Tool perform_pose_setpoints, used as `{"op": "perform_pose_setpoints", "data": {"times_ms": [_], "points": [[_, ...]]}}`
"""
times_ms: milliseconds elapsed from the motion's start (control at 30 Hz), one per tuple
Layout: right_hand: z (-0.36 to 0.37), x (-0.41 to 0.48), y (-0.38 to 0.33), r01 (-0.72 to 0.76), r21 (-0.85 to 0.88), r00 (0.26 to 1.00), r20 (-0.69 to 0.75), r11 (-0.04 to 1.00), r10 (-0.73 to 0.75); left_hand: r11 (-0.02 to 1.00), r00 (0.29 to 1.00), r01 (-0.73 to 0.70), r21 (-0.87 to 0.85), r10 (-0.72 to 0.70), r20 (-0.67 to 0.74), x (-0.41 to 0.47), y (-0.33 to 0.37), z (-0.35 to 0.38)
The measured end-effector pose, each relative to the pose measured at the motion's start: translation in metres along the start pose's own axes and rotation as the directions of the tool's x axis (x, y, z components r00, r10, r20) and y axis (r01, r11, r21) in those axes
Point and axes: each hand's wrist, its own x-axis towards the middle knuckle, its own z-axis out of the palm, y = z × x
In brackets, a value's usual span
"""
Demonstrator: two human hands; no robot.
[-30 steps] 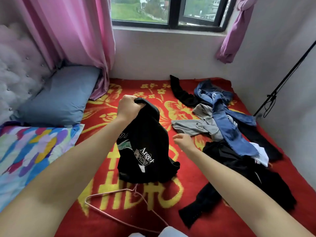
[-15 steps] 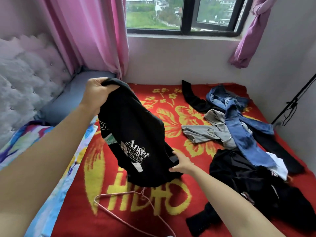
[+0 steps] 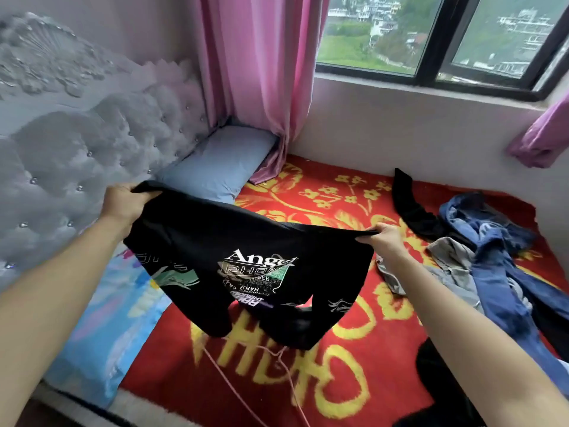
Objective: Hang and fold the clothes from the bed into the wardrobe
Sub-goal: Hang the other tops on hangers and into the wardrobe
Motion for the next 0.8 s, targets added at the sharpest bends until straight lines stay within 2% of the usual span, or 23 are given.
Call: {"op": "perform_pose_setpoints", "data": {"times_ms": [67,167,267,300,367,433,500,567,633,800], "points": [[-0.007,-0.001,-0.033,0.102,0.09,0.994,-0.035,0.991,-0.099,0.997,0.996,0.063,0.043,-0.06,-0.068,-0.003,-0.033,-0.011],[-0.002,-0.014,-0.07,0.21,0.161,0.977,0.006,0.964,-0.214,0.973,0.98,0.147,0.179,-0.118,-0.161,-0.006,-0.086,-0.016],[0.012,-0.022,-0.086,0.22,0.156,0.968,0.085,0.963,-0.235,0.885,0.967,0.251,0.392,-0.212,-0.141,-0.009,-0.127,-0.006],[0.017,-0.024,-0.087,0.202,0.159,0.967,0.127,0.966,-0.223,0.858,0.972,0.235,0.456,-0.222,-0.083,-0.012,-0.135,0.003],[0.028,-0.028,-0.09,0.169,0.143,0.951,0.236,0.975,-0.199,0.876,0.959,0.15,0.458,-0.241,0.146,-0.029,-0.134,0.031],[0.038,-0.033,-0.092,0.163,0.106,0.919,0.346,0.981,-0.19,0.914,0.858,0.083,0.397,-0.268,0.437,-0.047,-0.126,0.063],[0.041,-0.039,-0.094,0.184,0.07,0.882,0.428,0.98,-0.197,0.9,0.725,0.018,0.436,-0.312,0.614,-0.059,-0.126,0.091],[0.037,-0.043,-0.096,0.224,0.049,0.848,0.482,0.973,-0.219,0.888,0.648,0.005,0.459,-0.353,0.675,-0.066,-0.133,0.109],[0.026,-0.043,-0.097,0.238,0.031,0.832,0.508,0.971,-0.221,0.902,0.603,0.043,0.43,-0.367,0.708,-0.066,-0.139,0.12],[-0.004,-0.044,-0.1,0.223,0.039,0.766,0.612,0.974,-0.199,0.928,0.569,-0.02,0.373,-0.296,0.767,-0.061,-0.127,0.144]]}}
